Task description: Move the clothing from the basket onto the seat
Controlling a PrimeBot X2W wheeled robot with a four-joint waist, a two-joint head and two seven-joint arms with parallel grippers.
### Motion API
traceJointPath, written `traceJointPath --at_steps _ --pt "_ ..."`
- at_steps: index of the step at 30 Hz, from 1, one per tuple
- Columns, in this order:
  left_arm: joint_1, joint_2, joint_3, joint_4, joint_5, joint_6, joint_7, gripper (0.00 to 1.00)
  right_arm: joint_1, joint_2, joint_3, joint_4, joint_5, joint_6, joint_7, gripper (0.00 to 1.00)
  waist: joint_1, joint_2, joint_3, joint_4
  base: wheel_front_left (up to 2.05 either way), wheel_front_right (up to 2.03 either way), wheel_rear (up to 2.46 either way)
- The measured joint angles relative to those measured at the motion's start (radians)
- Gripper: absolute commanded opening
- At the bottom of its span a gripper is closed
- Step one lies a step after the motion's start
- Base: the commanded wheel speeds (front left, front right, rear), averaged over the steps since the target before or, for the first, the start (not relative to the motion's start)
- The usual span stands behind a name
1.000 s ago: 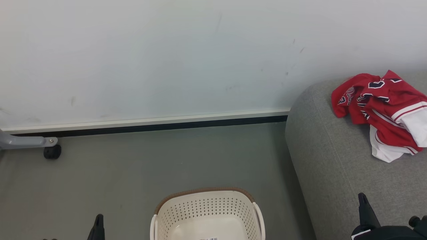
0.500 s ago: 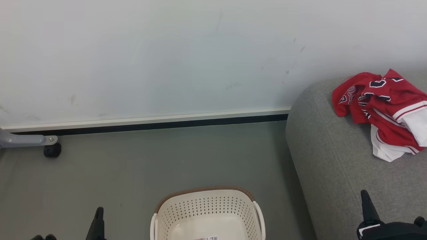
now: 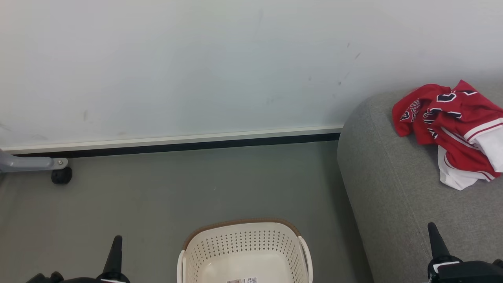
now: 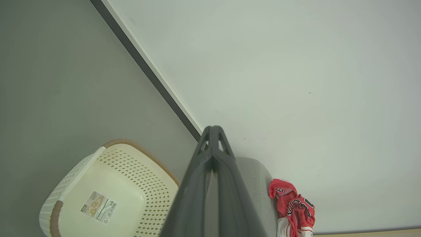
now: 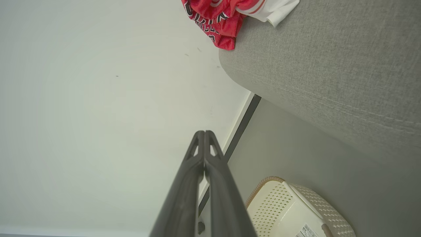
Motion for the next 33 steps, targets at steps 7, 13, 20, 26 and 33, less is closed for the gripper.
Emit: traceJointPath --at_steps 7,13,20,26,33 --pt "-0.016 -0.008 0.011 0.008 -0.067 -0.013 0.018 0.00 -0.011 0.008 -0.020 0.010 0.065 0.012 0.020 0.00 0.0000 0.0000 0.002 0.001 0.00 0.00 0.00" --pt "-0.033 -0.015 0.027 0.017 -0.131 -0.026 0.039 0.00 -0.020 0.016 -0.040 0.016 0.131 0.026 0.036 0.00 0.0000 0.0001 0.005 0.001 0.00 0.00 0.00" --pt "-0.054 -0.022 0.040 0.027 -0.208 -0.044 0.061 0.00 -0.034 0.026 -0.063 0.028 0.206 0.040 0.061 0.00 0.0000 0.0000 0.008 0.002 0.00 0.00 0.00" --pt "-0.072 -0.028 0.056 0.035 -0.276 -0.056 0.078 0.00 -0.041 0.034 -0.083 0.037 0.272 0.056 0.078 0.00 0.0000 0.0000 0.010 0.002 0.00 0.00 0.00" --pt "-0.090 -0.037 0.066 0.044 -0.344 -0.070 0.095 0.00 -0.056 0.042 -0.101 0.045 0.332 0.066 0.096 0.00 0.0000 0.0001 0.013 0.003 0.00 0.00 0.00"
